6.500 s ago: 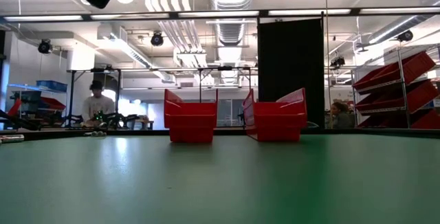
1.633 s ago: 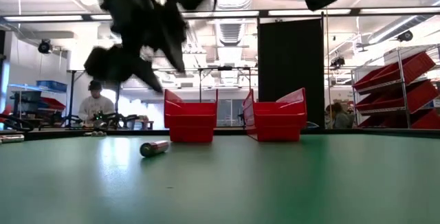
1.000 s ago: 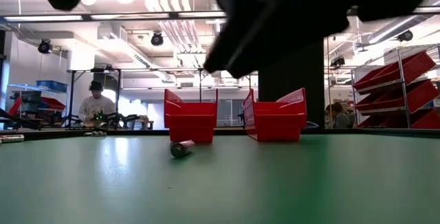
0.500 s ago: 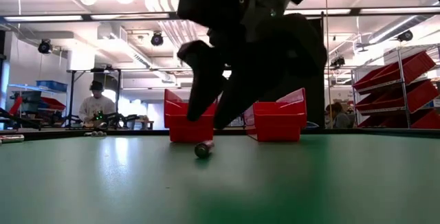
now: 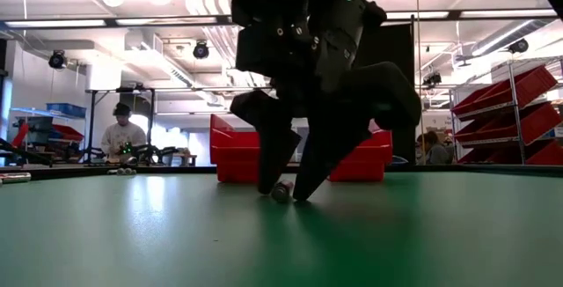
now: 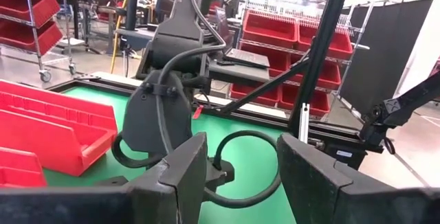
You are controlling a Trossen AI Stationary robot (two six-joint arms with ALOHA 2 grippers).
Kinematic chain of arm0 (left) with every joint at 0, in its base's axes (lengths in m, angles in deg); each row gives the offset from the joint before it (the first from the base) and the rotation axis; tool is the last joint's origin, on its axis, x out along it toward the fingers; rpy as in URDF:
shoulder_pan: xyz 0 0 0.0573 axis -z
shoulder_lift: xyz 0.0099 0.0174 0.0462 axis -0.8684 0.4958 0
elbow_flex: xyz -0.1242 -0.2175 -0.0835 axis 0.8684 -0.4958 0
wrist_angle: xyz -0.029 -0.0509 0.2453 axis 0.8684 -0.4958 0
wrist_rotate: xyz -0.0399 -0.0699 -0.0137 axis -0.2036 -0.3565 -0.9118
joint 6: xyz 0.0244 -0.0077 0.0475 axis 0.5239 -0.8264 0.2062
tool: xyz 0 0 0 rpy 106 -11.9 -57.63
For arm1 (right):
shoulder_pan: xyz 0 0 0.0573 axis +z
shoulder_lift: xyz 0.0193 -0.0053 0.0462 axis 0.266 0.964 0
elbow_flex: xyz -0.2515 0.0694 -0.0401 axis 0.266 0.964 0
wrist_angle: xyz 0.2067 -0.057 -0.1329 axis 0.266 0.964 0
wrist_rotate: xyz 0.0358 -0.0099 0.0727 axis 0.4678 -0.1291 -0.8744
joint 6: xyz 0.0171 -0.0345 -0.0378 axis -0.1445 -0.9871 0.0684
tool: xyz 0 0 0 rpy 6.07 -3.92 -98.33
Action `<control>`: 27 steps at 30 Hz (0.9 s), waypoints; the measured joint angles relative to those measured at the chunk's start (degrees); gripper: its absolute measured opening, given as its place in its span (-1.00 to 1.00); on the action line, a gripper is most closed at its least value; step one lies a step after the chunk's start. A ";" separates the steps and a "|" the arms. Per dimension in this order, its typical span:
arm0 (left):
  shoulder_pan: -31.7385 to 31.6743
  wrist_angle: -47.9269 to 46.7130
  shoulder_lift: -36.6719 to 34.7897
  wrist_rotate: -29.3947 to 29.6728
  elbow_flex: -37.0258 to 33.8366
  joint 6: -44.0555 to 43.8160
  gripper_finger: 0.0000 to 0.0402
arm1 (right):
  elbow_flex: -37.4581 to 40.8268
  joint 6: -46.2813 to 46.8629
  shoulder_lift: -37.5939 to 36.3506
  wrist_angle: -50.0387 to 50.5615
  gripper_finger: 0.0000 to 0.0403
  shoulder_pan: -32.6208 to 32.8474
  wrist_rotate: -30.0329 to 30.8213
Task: Sort batteries
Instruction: Put the silver battery into the right red bin
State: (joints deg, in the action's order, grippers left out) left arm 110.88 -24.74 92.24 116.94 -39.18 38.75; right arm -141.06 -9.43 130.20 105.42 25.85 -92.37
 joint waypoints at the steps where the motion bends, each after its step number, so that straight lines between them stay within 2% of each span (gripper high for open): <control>1: -0.02 -0.18 0.00 0.00 0.00 0.00 -0.22 | 0.00 0.43 0.04 0.28 0.01 -0.23 -0.43; 6: -0.02 -0.16 0.00 0.90 0.02 0.00 -0.22 | 0.08 3.20 0.22 1.24 -0.24 -1.39 -4.21; 11: -0.02 3.23 -0.02 0.95 0.12 2.24 -0.22 | 0.15 6.28 0.26 1.65 -0.59 -1.54 -4.34; 15: 0.03 7.68 -0.02 0.94 0.17 6.08 -0.22 | 0.15 12.95 0.26 1.55 -0.81 -1.18 -3.76; 21: 0.09 7.51 -0.02 0.92 0.17 6.12 -0.22 | 0.15 23.31 -0.04 1.87 -0.80 0.64 -0.66; 24: 0.32 7.50 -0.02 0.90 0.17 6.09 -0.22 | 0.04 26.68 -0.73 4.75 -0.74 2.33 4.62; 27: 0.83 7.44 -0.02 0.89 0.17 6.03 -0.22 | 0.24 30.01 -2.20 10.57 -0.77 4.01 9.64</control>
State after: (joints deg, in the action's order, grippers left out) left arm 111.70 -17.30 92.21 117.83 -39.00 44.79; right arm -140.82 20.58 128.00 115.99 29.86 -82.72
